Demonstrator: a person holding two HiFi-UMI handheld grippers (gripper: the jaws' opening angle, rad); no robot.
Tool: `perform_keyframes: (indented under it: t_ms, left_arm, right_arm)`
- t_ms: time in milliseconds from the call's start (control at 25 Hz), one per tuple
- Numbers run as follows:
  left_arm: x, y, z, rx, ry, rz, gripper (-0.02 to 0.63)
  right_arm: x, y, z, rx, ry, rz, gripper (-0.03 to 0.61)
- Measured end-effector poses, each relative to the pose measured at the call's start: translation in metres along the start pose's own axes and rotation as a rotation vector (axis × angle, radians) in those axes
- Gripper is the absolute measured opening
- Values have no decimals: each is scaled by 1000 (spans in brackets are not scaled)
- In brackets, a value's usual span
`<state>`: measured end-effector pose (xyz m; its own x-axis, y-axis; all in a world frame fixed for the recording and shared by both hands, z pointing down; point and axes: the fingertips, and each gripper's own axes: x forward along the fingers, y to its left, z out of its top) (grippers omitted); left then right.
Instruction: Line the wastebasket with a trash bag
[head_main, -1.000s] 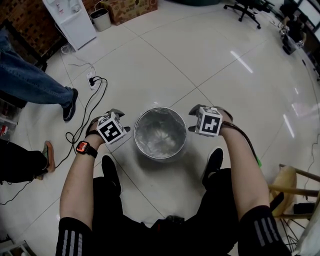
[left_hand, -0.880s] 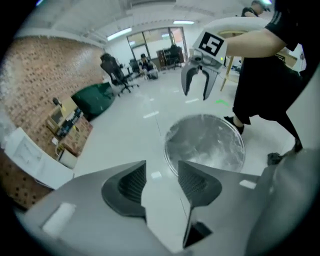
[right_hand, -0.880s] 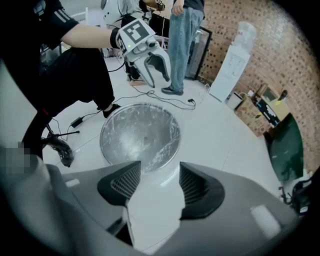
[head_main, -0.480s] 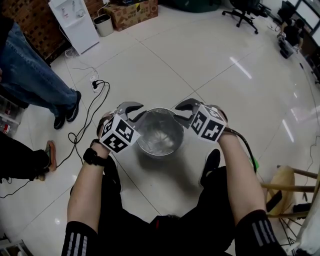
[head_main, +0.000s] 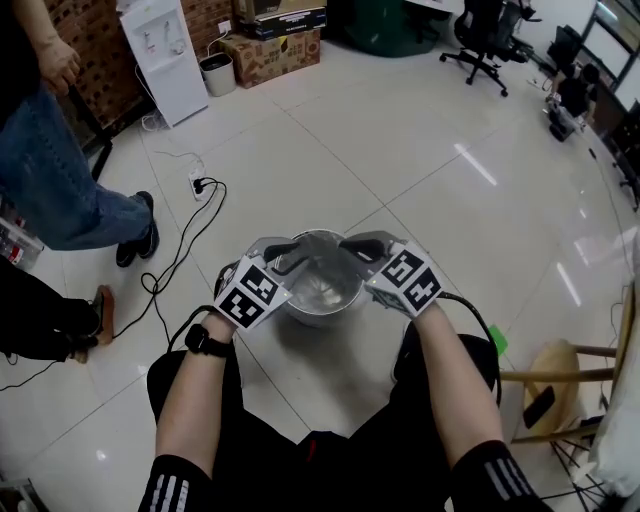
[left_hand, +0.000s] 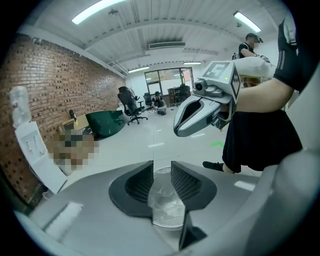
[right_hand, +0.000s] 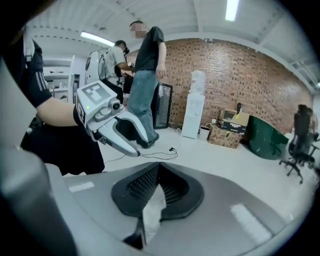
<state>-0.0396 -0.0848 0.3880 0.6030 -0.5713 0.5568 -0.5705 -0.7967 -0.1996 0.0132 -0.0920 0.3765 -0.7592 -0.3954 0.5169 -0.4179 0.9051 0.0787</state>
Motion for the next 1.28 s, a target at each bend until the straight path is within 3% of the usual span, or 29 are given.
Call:
perform_keyframes:
  t_ms: [120, 320, 520, 1280]
  left_arm:
    - [-3, -3, 3, 4, -28, -12, 113]
    - [-13, 3, 16, 63, -49, 0, 114]
    - [-17, 12, 19, 80, -59, -15, 112]
    - [-9, 22, 4, 64, -20, -15, 112]
  right_arm:
    - [2, 2, -3, 52, -32, 16, 6]
    - [20, -2, 1, -20, 10, 31, 6]
    - [28, -3, 2, -5, 22, 55, 6]
    - [14, -29, 0, 6, 28, -24, 6]
